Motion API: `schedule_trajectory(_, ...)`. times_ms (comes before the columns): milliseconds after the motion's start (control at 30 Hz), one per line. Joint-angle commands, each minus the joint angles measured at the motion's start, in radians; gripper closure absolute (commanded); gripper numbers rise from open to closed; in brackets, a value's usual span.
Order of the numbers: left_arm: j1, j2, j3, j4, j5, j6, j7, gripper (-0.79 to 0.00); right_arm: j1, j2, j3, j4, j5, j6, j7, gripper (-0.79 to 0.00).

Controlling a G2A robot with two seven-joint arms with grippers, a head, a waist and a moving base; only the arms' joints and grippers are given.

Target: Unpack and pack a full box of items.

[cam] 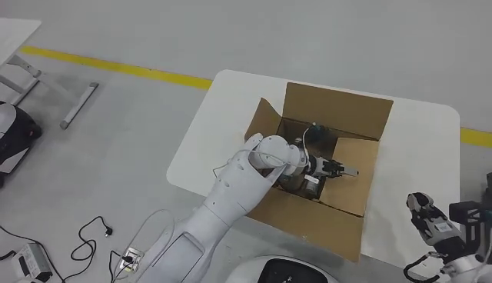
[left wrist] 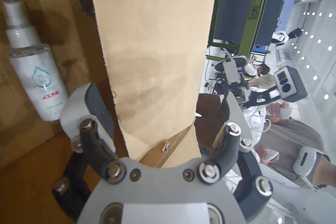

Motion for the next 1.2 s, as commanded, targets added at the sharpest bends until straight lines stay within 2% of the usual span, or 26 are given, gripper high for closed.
schedule_trajectory(0, -0.005, -0.001, -0.003, 0.018, -0.048, -0.002, -0.006, -0.785, 0.018, -0.003, -0.023, 0.027, -0.003, 0.003, 0.002, 0.000)
schedule_trajectory(333, -0.037, -0.002, -0.003, 0.058, -0.188, -0.023, -0.036, -0.785, 0.145, -0.026, -0.193, 0.135, -0.063, 0.002, -0.014, 0.000)
schedule_trajectory(633, -0.037, 0.003, -0.006, -0.011, -0.288, -0.030, -0.079, -0.785, 0.184, -0.034, -0.236, 0.150, -0.079, -0.013, -0.021, 0.000)
schedule_trajectory(767, -0.040, 0.006, 0.004, -0.063, -0.299, -0.049, -0.075, -0.785, 0.160, -0.031, -0.204, 0.122, -0.067, -0.001, -0.031, 0.000)
schedule_trajectory(900, -0.046, 0.002, 0.044, -0.109, -0.293, -0.067, -0.062, -0.785, 0.102, -0.024, -0.132, 0.068, -0.043, 0.070, -0.030, 0.000)
schedule_trajectory(1067, -0.084, -0.014, 0.126, -0.099, -0.294, -0.076, -0.037, -0.785, -0.003, -0.016, -0.009, -0.047, -0.001, 0.161, -0.046, 0.000)
schedule_trajectory(1167, -0.109, -0.028, 0.178, -0.060, -0.295, -0.105, 0.000, -0.785, -0.068, -0.014, 0.075, -0.110, 0.032, 0.213, -0.060, 0.000)
